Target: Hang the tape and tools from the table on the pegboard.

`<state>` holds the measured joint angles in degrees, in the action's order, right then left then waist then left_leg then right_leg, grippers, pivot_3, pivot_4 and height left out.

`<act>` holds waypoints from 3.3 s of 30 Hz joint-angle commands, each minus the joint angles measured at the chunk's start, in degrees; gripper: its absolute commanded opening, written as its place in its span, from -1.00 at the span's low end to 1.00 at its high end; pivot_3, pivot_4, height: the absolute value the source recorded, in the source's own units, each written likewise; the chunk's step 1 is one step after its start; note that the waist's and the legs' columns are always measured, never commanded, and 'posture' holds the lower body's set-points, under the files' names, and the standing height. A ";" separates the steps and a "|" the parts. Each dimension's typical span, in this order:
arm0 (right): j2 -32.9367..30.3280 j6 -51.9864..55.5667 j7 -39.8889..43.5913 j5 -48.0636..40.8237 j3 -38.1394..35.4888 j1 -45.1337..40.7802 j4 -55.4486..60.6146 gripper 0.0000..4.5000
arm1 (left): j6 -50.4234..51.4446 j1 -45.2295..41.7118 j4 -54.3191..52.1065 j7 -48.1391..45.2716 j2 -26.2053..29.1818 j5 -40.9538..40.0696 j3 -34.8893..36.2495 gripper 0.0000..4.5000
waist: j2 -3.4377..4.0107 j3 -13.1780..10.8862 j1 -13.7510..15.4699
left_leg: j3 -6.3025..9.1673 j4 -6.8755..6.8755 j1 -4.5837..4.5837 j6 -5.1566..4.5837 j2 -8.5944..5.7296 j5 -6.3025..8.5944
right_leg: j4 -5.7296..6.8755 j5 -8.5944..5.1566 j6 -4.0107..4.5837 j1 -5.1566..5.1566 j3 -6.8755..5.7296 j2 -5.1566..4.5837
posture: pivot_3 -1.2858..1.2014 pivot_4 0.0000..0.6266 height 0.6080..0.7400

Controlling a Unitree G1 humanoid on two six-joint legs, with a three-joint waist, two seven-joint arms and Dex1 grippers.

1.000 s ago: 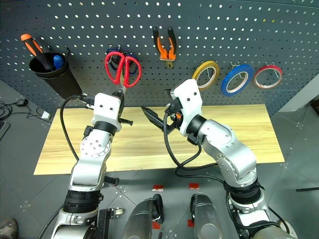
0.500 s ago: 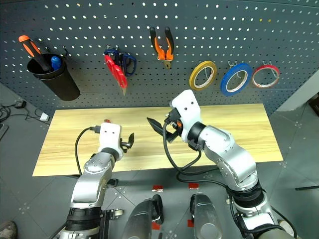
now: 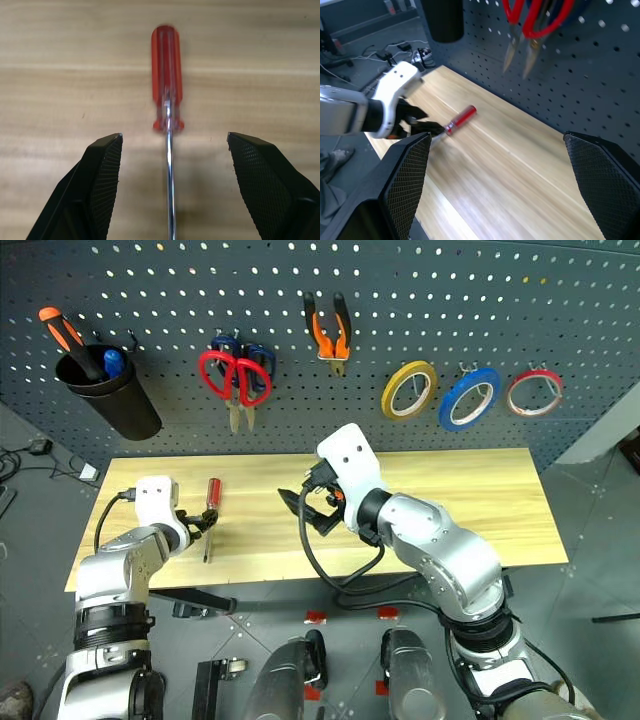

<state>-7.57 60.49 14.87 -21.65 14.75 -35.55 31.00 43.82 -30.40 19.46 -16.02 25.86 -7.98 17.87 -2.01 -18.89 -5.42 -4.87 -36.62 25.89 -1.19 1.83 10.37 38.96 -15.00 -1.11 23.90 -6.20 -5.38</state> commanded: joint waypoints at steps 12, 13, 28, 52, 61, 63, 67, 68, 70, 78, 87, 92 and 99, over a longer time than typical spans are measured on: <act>4.78 4.95 -1.56 -0.81 -1.46 -4.59 0.83 1.00 | -14.48 -13.32 30.80 -3.86 5.39 0.69 -1.42 0.57 | -0.24 -1.82 0.21 | -0.45 0.48 0.00 0.09 0.02 -0.06 | -0.07 -0.01 0.02 0.38 0.35 -0.05 | -0.20 0.38 1.00; 4.90 5.32 -1.71 -0.83 -1.57 -4.67 1.01 1.00 | -15.91 -14.50 33.27 -4.02 5.46 0.89 -1.71 0.57 | -0.33 -2.01 0.21 | -0.48 0.49 -0.01 0.13 0.01 -0.08 | -0.08 -0.01 0.02 0.39 0.35 -0.08 | -0.20 0.39 1.00; 4.45 6.93 -1.68 -0.82 -1.84 -5.18 1.17 1.00 | -22.85 -19.95 47.12 -6.45 6.85 2.47 -4.05 -0.24 | -0.33 -2.85 -1.14 | -0.70 0.59 0.00 0.20 -0.03 -0.12 | -0.16 -0.02 0.00 0.46 0.40 -0.20 | -0.23 0.29 1.00; -3.61 -15.34 14.23 -5.24 -1.03 -0.29 2.79 1.00 | -25.81 22.96 -34.64 7.26 4.34 2.89 7.02 -0.60 | -1.25 0.19 -2.52 | -0.49 0.69 0.08 0.31 -0.10 -0.10 | -0.20 0.00 0.02 0.38 0.13 -0.31 | -0.17 -0.39 1.00; -3.05 -19.26 15.21 -4.79 -2.01 -1.80 -0.98 1.00 | -28.30 10.95 -42.31 13.68 9.62 6.33 12.08 -0.60 | -1.54 2.95 -2.31 | -0.36 0.60 0.04 0.32 -0.12 -0.12 | -0.08 0.01 0.03 0.29 0.06 -0.25 | -0.15 -0.53 1.00; -2.54 -18.24 14.80 -5.55 -2.16 -2.51 -1.24 1.00 | -29.61 5.44 -38.62 13.28 10.95 5.75 10.90 -0.60 | -1.51 3.58 -2.34 | -0.34 0.58 0.05 0.33 -0.14 -0.13 | -0.08 0.02 0.03 0.27 0.07 -0.24 | -0.15 -0.55 1.00; -2.41 -16.86 14.63 -5.17 -1.28 -3.94 -1.85 1.00 | -35.92 -4.66 -27.63 11.77 12.82 5.86 7.81 -0.60 | -1.60 4.24 -2.31 | -0.25 0.53 0.04 0.38 -0.11 -0.17 | -0.03 0.02 0.03 0.25 0.02 -0.15 | -0.16 -0.57 1.00; -2.11 -16.87 14.39 -4.87 -1.14 -4.35 -2.19 1.00 | -38.48 -7.05 -23.85 11.59 13.22 6.35 6.88 -0.60 | -1.62 4.49 -2.40 | -0.26 0.53 0.04 0.38 -0.13 -0.17 | -0.01 0.02 0.03 0.25 0.04 -0.15 | -0.17 -0.58 1.00; -1.46 -17.45 13.54 -3.69 -0.71 -5.09 -3.05 1.00 | -45.54 -13.41 -13.58 11.44 13.61 8.10 3.79 -0.60 | -1.61 4.76 -2.50 | -0.29 0.53 0.01 0.38 -0.13 -0.18 | -0.01 0.02 0.03 0.24 0.06 -0.15 | -0.18 -0.59 1.00; 0.93 -18.59 11.03 -1.04 1.17 -6.43 -3.74 1.00 | -62.82 -25.04 12.88 13.48 13.09 11.17 -1.31 -0.60 | -1.69 5.38 -3.20 | -0.40 0.50 0.02 0.37 -0.13 -0.19 | 0.00 0.03 0.04 0.27 0.07 -0.14 | -0.21 -0.59 1.00; 2.16 -17.96 9.75 -1.40 1.19 -6.79 -3.22 1.00 | -68.14 -23.69 21.05 16.99 12.77 9.36 -0.13 -0.60 | -1.69 5.39 -4.52 | -0.34 0.47 0.02 0.38 -0.12 -0.20 | 0.03 0.03 0.04 0.27 0.10 -0.13 | -0.23 -0.55 1.00; 2.92 -17.54 9.42 -2.15 0.76 -7.09 -3.40 1.00 | -68.99 -21.38 20.01 18.83 12.03 8.59 0.68 -0.21 | -1.69 5.40 -5.00 | -0.32 0.43 0.01 0.38 -0.11 -0.20 | 0.08 0.03 0.04 0.26 0.11 -0.13 | -0.23 -0.55 1.00; 2.85 -17.59 9.44 -1.97 0.93 -7.04 -3.64 1.00 | -67.92 -19.79 15.76 20.27 10.85 7.41 1.16 0.71 | -1.70 5.51 -5.60 | -0.25 0.29 0.02 0.37 -0.12 -0.20 | 0.14 0.05 0.02 0.19 0.10 -0.13 | -0.23 -0.56 1.00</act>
<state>-5.02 43.26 24.66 -23.37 16.55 -41.69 25.71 -23.86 -50.09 39.63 3.57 36.60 -0.02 18.38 -3.71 -13.39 -11.02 -5.12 -36.34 25.91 -0.82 1.71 10.17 39.10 -14.96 -1.08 24.09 -6.11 -5.51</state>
